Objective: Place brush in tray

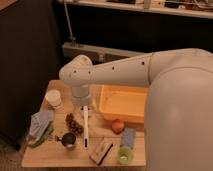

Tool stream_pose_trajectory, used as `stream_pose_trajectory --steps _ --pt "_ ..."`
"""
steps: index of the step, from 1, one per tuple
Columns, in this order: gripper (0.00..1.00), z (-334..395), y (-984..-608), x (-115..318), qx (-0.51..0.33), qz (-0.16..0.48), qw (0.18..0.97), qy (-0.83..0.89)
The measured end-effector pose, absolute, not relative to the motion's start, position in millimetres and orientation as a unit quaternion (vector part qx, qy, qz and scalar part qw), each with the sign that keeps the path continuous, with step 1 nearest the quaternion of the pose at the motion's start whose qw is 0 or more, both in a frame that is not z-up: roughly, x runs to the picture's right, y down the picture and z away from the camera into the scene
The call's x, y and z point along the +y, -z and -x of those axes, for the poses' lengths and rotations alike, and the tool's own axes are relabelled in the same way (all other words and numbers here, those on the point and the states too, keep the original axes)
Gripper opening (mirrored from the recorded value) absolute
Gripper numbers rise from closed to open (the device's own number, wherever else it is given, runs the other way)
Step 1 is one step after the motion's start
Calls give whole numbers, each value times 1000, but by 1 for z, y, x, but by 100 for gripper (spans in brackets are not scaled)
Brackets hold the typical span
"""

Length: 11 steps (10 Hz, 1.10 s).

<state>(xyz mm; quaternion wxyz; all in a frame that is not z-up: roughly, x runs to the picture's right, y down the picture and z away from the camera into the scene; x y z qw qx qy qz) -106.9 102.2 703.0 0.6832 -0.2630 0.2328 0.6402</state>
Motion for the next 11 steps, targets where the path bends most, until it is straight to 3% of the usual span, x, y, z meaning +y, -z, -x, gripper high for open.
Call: stream_pose_trajectory --steps 11 --pt "65 107 -734 129 199 277 683 -646"
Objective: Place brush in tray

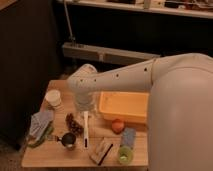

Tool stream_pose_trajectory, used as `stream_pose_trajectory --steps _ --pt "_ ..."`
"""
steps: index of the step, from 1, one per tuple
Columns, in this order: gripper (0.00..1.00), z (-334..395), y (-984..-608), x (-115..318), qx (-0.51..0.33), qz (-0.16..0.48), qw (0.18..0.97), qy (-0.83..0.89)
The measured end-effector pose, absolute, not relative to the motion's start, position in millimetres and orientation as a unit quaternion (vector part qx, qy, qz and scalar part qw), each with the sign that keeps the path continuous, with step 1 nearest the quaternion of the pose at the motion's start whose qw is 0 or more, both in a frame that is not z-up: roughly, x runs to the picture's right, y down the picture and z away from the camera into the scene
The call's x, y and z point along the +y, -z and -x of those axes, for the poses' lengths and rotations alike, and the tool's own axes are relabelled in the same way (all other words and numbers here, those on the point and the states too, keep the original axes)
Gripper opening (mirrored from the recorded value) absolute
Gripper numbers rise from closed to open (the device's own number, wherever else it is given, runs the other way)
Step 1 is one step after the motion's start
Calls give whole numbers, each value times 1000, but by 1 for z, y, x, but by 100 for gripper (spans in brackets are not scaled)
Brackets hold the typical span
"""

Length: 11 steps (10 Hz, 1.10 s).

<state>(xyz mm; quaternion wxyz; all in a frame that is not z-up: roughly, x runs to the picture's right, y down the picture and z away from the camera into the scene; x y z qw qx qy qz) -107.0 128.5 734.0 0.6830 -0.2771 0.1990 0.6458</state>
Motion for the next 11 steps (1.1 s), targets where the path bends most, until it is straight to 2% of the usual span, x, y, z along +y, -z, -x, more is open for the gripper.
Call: stream_pose_trajectory --steps 11 --pt "65 119 -777 158 219 281 678 -643"
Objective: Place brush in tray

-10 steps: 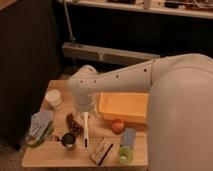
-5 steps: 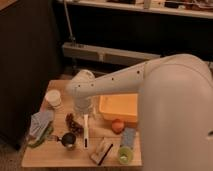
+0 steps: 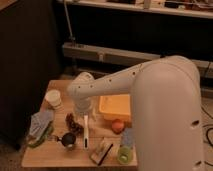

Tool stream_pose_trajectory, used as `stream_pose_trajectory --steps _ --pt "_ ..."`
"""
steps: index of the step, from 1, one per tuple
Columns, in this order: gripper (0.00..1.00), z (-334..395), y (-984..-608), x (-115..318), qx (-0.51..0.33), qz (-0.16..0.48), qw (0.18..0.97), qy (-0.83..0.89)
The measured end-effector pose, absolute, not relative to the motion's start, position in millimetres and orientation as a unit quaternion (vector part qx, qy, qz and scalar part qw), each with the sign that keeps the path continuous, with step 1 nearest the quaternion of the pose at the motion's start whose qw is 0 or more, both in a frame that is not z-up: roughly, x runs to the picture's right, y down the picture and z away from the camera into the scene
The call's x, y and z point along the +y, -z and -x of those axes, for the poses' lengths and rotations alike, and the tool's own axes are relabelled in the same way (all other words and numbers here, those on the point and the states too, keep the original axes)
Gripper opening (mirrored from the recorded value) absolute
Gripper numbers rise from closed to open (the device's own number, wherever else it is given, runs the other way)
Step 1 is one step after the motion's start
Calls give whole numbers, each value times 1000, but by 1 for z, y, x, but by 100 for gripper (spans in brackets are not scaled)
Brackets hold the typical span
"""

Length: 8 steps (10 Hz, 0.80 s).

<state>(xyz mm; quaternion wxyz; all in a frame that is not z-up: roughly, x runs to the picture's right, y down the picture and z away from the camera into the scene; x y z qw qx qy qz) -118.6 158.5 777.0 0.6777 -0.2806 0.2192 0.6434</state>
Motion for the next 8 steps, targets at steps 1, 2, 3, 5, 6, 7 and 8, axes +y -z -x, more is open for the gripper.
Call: stream_pose_trajectory --steps 1,2,3,5,6,7,8 --pt "65 119 -779 159 220 278 677 -645" --pt "65 117 -781 158 220 277 676 -647" --pt "65 117 -782 157 219 276 674 -649" --pt "65 115 -784 154 219 273 672 -653" --pt "65 115 -785 153 219 271 672 -653" --pt "65 116 -788 153 218 268 674 -653" --pt "65 117 -789 153 217 269 674 -653"
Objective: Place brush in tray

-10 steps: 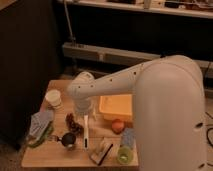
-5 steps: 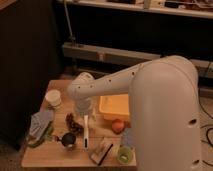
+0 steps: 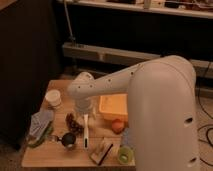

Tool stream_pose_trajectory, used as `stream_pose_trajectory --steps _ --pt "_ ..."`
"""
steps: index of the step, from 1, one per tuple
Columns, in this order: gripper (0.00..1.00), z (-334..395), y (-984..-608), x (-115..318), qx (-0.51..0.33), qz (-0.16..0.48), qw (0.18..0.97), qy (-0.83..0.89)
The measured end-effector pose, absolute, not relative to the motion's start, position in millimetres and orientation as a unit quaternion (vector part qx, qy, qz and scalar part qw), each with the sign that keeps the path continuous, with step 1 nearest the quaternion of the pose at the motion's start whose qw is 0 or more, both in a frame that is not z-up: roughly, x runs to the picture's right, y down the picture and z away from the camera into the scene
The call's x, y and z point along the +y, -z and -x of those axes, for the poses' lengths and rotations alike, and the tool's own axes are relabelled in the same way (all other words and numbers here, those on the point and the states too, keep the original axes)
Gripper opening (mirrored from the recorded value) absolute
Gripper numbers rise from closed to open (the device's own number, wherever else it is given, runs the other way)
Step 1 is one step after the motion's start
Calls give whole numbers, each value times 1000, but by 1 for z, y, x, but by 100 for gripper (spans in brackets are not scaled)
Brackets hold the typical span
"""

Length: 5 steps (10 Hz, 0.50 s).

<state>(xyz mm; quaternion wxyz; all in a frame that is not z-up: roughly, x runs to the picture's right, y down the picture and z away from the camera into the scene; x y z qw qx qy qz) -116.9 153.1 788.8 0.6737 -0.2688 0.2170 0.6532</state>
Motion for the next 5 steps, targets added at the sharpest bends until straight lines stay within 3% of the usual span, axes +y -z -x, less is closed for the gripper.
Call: stream_pose_trajectory --steps 5 --pt "65 113 -804 157 198 284 676 -651"
